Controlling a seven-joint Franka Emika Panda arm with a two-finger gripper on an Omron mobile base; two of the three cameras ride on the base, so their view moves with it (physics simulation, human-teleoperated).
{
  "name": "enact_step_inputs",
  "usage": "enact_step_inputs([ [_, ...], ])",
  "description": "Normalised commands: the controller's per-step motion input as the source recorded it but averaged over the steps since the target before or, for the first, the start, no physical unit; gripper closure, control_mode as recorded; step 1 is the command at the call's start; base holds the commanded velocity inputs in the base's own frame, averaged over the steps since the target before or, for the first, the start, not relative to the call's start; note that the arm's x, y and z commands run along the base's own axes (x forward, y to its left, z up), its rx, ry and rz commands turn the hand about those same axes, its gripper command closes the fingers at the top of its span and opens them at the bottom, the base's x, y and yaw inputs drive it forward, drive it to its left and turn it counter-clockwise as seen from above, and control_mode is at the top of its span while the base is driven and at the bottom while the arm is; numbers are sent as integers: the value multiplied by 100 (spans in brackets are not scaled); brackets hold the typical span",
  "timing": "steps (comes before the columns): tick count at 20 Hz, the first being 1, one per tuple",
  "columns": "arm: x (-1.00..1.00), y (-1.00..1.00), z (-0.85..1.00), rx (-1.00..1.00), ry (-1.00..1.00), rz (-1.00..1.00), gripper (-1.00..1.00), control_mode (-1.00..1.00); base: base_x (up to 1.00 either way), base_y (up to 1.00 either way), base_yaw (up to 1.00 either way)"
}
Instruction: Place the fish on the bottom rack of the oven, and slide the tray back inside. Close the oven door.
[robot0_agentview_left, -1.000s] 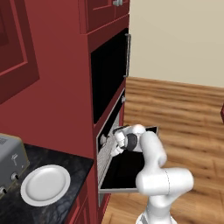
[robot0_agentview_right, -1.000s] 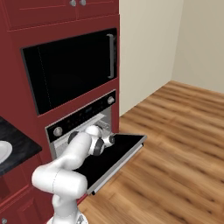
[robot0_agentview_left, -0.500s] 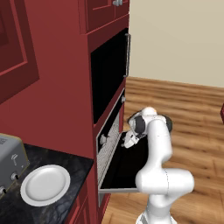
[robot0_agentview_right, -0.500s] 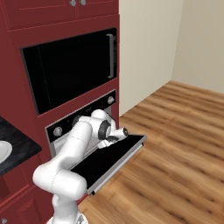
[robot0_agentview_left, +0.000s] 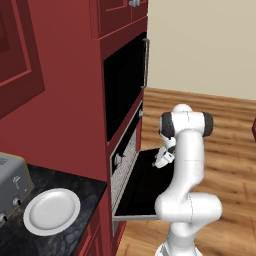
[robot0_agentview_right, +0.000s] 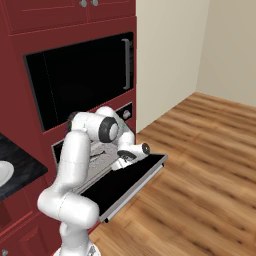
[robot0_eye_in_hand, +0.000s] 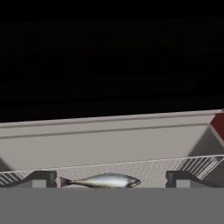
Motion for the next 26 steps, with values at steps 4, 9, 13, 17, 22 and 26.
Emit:
enact_step_inputs([
  [4, -83, -34, 100, -17, -1, -11, -100, -100, 0, 0, 0],
  [9, -81, -36, 100, -14, -8, -9, -100, -100, 0, 0, 0],
  [13, -67, -47, 100, -9, -1, -8, -100, -100, 0, 0, 0],
  [17, -61, -61, 100, -7, -1, -7, -100, -100, 0, 0, 0],
  [22, -50, -78, 92, -11, -4, -2, -100, -100, 0, 0, 0],
  [26, -25, -97, 22, -13, 0, 0, -100, -100, 0, 0, 0],
])
